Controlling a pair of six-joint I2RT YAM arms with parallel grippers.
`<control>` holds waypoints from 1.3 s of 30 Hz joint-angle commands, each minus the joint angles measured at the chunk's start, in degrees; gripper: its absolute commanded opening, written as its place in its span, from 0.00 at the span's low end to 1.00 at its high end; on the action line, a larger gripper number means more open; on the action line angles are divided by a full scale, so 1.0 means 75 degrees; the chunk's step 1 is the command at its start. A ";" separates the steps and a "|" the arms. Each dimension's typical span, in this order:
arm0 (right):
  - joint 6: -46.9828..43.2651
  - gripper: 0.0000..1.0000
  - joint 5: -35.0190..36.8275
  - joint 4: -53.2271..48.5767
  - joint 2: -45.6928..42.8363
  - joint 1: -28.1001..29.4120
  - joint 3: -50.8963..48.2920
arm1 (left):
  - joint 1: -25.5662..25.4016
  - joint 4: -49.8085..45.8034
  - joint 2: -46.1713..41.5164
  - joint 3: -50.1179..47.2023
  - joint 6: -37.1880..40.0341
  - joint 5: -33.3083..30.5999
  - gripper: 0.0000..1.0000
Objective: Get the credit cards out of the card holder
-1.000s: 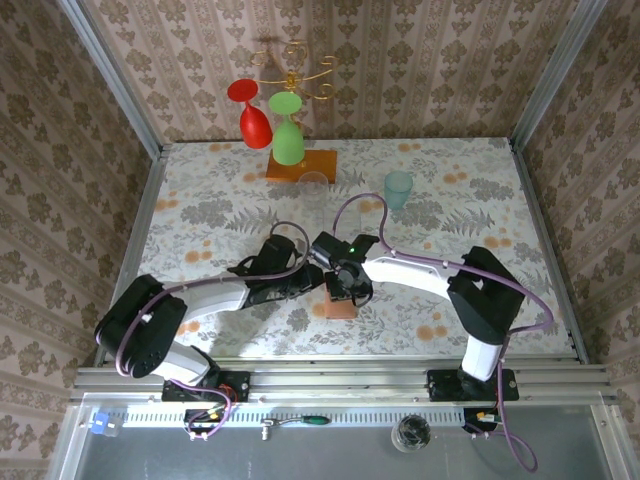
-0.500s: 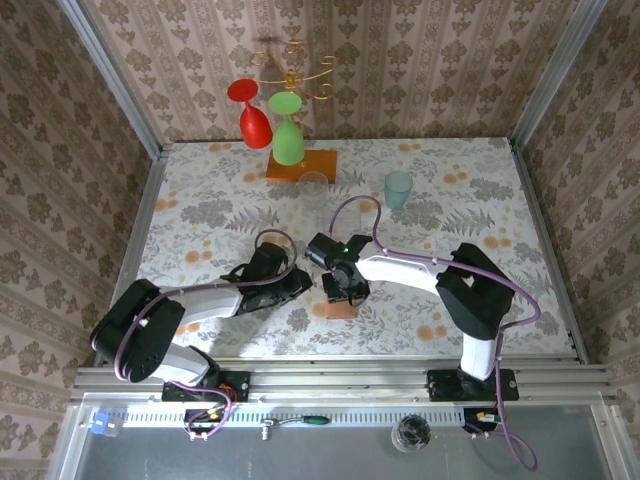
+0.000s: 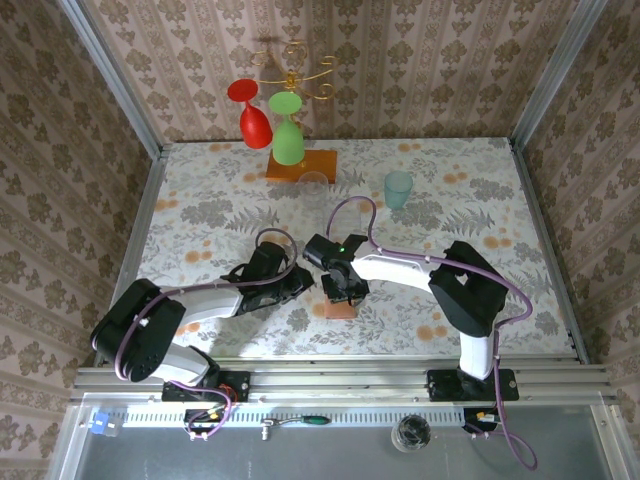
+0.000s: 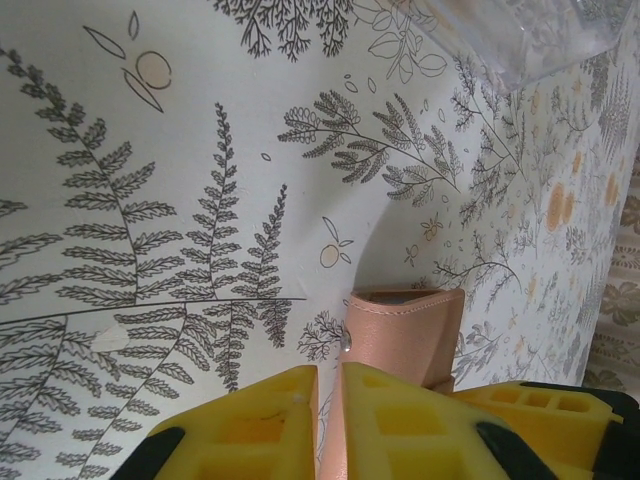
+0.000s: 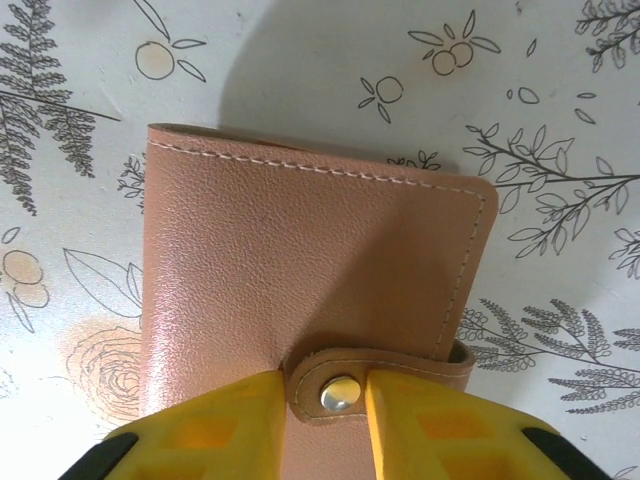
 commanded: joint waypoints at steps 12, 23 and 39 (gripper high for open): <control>0.0080 0.04 0.0313 0.0188 0.0111 0.0026 -0.0395 | -0.0231 0.0231 0.0420 0.0188 -0.0126 0.0152 0.15; 0.0109 0.13 0.0543 -0.0125 -0.0581 -0.0075 -0.0318 | -0.0308 0.0204 0.0490 0.0302 -0.0152 0.0094 0.15; 0.0222 0.20 0.0431 0.0093 -0.1376 -0.0528 -0.1164 | -0.0364 0.0262 0.0705 0.0612 -0.0126 0.0079 0.16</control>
